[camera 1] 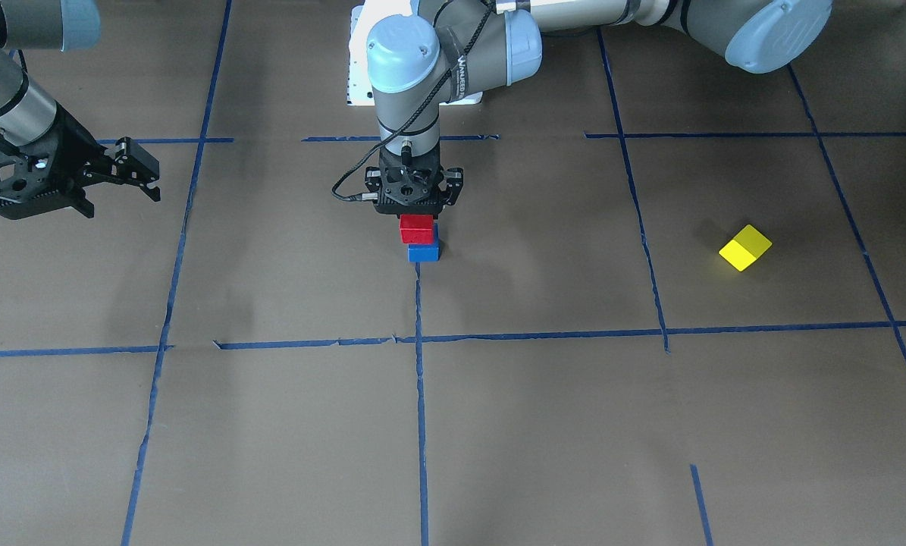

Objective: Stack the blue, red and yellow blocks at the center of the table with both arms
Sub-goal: 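Carry the red cube with the left gripper onto the blue cube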

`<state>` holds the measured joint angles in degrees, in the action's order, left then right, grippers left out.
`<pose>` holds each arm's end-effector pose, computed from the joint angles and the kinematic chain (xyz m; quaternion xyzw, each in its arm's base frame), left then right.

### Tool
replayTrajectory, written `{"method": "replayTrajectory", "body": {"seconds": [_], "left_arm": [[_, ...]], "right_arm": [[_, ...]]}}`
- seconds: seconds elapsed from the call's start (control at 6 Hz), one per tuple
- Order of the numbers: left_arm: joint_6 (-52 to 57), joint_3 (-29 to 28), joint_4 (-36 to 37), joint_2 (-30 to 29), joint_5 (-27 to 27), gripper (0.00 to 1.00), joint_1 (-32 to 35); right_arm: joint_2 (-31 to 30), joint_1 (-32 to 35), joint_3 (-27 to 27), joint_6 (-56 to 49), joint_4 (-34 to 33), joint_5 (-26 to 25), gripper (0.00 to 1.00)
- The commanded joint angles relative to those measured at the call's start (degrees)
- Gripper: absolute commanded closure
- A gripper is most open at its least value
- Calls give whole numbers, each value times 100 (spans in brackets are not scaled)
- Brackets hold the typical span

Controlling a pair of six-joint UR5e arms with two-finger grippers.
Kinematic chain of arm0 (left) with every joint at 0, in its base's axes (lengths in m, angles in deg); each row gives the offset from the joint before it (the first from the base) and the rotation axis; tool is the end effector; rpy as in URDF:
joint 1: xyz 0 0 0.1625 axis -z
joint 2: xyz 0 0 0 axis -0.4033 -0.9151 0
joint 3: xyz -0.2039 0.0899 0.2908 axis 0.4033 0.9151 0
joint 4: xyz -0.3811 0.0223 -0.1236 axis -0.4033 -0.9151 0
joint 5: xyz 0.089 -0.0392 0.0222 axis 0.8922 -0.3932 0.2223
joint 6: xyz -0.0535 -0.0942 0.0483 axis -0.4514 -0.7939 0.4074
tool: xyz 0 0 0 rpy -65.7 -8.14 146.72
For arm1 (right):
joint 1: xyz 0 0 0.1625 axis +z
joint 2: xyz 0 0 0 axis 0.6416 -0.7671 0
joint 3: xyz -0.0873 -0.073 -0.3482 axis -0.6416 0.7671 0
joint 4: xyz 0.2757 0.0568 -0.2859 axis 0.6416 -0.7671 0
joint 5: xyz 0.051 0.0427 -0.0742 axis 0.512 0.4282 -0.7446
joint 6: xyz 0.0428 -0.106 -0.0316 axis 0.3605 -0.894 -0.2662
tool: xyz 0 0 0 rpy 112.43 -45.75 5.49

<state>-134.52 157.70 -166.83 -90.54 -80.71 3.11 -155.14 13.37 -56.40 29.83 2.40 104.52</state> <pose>0.5703 -0.4033 0.1138 0.0354 0.3766 0.0126 0.9256 -0.2500 -0.4358 0.3428 0.0395 -0.4218 -0.0861 0.9017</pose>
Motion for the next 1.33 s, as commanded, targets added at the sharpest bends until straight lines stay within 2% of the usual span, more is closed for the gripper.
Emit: {"method": "replayTrajectory", "body": {"seconds": [0.0,0.17,0.33,0.5,0.67,0.83,1.0,1.17], "left_arm": [[-23,-5,-97,78,2,94,-9],[-23,-14,-123,78,2,80,0],[-14,-14,-237,104,2,51,0],[-14,-14,-351,157,2,7,0],[-14,3,-352,166,2,0,0],[-23,90,-326,166,11,0,35],[-23,605,-282,296,11,0,227],[12,1445,-264,811,3,0,411]], "right_arm": [[10,-1,3,0,0,3,0],[10,-1,3,0,0,3,0],[19,-10,3,0,0,3,0],[19,-10,3,0,0,3,0],[27,-10,12,0,0,-6,0],[19,-10,12,0,0,3,0],[27,-10,21,0,0,3,0],[19,-1,21,0,0,3,0]]}}
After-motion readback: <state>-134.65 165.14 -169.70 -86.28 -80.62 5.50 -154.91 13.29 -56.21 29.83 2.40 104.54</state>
